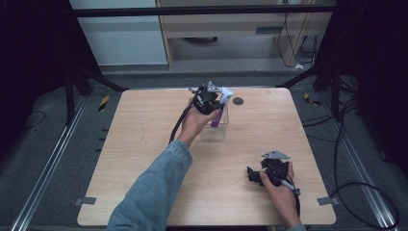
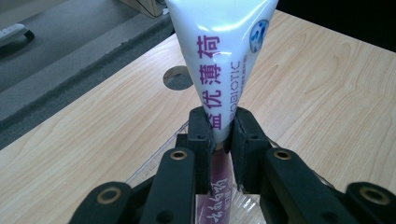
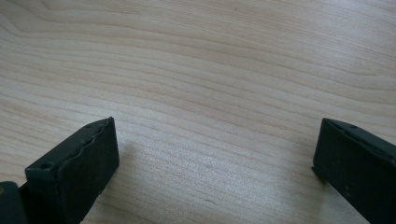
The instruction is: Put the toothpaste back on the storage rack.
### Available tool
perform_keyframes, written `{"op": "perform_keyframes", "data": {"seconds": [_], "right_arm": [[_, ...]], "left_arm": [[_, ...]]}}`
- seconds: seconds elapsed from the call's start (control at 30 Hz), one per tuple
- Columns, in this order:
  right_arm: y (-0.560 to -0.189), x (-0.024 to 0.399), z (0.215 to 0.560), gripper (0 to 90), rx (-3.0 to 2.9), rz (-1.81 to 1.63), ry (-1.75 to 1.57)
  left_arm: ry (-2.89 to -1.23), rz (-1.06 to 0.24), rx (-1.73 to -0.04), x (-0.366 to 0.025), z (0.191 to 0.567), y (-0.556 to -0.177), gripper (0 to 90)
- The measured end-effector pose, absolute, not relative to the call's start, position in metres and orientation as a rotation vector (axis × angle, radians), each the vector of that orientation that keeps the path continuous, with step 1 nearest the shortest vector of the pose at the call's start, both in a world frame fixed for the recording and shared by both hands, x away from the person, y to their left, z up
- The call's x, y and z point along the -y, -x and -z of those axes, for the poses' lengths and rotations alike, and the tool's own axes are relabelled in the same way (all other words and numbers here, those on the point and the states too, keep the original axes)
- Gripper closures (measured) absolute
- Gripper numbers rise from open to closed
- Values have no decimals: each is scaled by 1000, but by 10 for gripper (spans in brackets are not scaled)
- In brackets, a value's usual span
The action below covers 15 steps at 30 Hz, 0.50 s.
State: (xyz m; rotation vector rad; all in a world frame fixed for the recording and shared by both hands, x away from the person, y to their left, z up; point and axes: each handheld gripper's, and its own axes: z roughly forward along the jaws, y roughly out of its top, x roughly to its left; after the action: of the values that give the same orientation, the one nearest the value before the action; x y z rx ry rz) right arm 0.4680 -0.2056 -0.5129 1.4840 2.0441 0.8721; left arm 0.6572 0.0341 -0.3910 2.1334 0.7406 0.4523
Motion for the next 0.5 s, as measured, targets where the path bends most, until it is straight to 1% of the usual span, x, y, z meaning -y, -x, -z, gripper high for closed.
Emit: {"op": "perform_keyframes", "data": {"seconds": [0.5], "right_arm": [[-468,206,513,4,-2044,-873,-1485]], "left_arm": [[-2125,-445,-757,-34,392,-659,781]]}}
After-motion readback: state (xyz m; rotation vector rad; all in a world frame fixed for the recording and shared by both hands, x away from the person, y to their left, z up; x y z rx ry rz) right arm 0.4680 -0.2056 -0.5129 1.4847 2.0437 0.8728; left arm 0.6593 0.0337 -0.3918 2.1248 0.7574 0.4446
